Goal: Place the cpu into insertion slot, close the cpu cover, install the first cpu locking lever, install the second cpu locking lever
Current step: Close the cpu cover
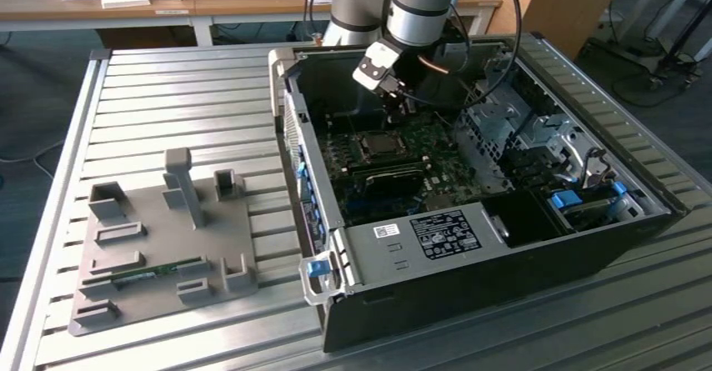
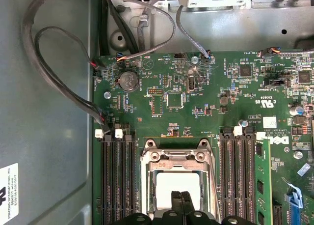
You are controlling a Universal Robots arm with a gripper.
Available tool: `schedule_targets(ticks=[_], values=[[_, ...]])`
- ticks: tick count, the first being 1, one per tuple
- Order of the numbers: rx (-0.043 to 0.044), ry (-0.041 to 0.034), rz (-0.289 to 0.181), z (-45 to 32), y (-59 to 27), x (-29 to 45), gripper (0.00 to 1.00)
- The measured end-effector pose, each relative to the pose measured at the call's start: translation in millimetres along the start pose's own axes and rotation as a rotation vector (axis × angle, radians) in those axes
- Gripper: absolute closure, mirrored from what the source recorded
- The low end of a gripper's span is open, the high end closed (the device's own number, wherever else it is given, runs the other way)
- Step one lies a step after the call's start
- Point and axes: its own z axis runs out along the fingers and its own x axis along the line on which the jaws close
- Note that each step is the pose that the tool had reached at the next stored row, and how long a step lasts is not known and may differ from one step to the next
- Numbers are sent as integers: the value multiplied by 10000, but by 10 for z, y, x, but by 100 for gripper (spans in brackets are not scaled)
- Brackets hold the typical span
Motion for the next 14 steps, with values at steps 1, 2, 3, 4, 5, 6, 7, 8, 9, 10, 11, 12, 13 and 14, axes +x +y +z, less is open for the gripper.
schedule_targets(ticks=[1, 2, 3, 4, 5, 6, 7, 8, 9, 10, 11, 12, 13, 14], values=[[0, 0, 0, 0, 0, 0, 89], [1, 0, 0, 0, 0, 0, 89], [0, 0, 0, 0, -1, 0, 89], [0, -1, 1, 0, -3, 0, 89], [1, -1, 2, 0, -6, 0, 89], [0, 0, 1, 0, -13, 0, 89], [0, 1, 0, 0, -23, -1, 89], [0, 0, 0, 0, -34, -1, 89], [0, -1, 0, -1, -45, -1, 89], [0, 0, 1, -1, -53, -1, 89], [0, -1, 1, -1, -59, -1, 89], [0, 0, 1, -1, -66, -1, 89], [0, -1, 1, -1, -71, -1, 89], [0, 0, 1, -1, -71, -1, 89]])
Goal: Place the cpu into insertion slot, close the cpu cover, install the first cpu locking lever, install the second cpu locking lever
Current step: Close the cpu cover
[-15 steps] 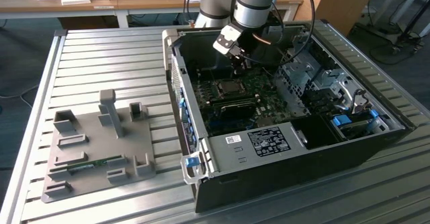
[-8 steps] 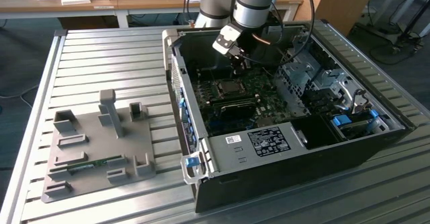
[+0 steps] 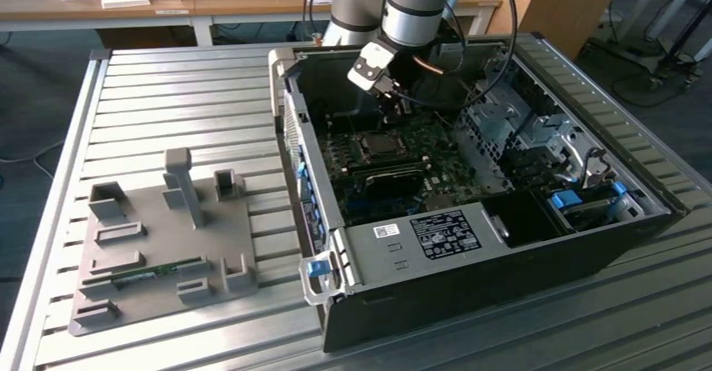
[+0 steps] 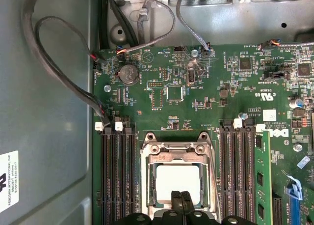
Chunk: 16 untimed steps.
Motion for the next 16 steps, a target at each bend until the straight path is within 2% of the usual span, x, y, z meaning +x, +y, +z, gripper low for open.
schedule_targets(ticks=[8, 16], values=[[1, 0, -29, 0, -1, 0, 89], [8, 3, -397, 0, -1, 0, 89]])
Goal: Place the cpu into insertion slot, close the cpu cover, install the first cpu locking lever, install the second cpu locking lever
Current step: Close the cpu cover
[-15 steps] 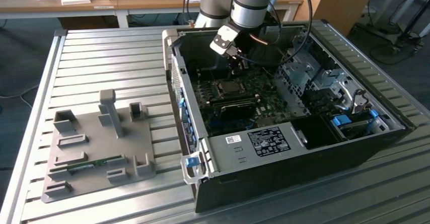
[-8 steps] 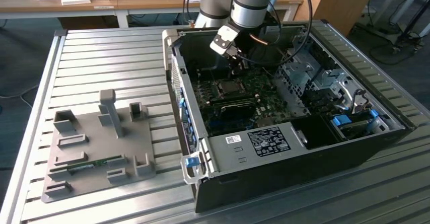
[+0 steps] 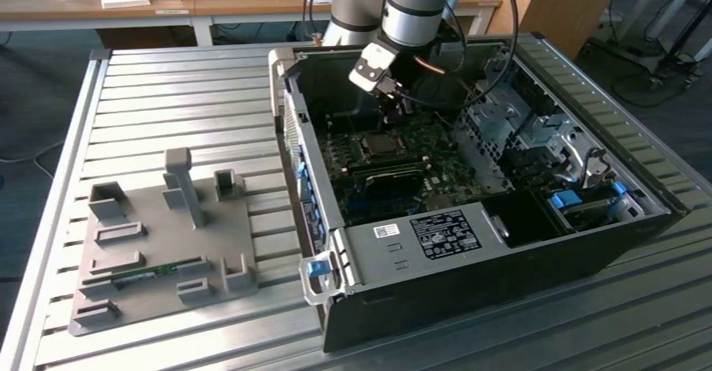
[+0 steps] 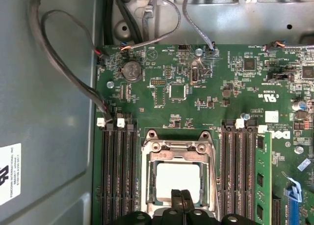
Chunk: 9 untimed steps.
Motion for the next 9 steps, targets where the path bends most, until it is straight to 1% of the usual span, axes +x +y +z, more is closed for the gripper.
schedule_targets(ticks=[9], values=[[6, 3, -332, 0, 0, 0, 89]])
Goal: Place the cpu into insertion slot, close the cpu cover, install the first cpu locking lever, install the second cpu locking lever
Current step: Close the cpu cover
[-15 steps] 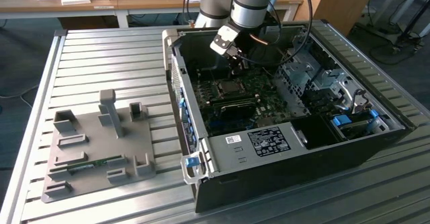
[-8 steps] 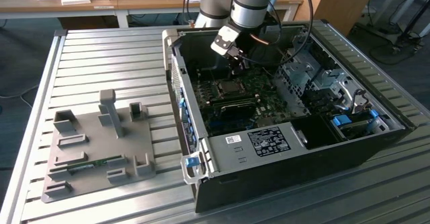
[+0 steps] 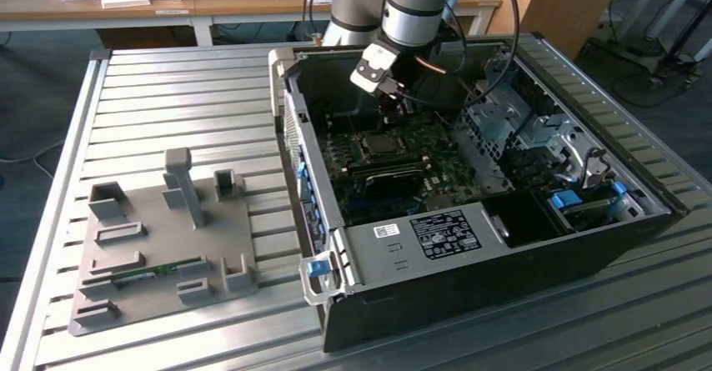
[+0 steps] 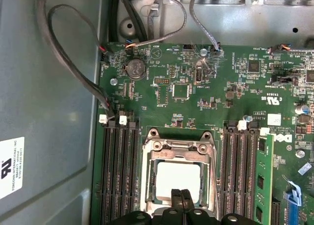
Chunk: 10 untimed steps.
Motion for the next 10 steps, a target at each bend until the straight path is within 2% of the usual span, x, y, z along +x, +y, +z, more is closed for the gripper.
schedule_targets(ticks=[10], values=[[12, 6, -615, 0, 0, 0, 89]])
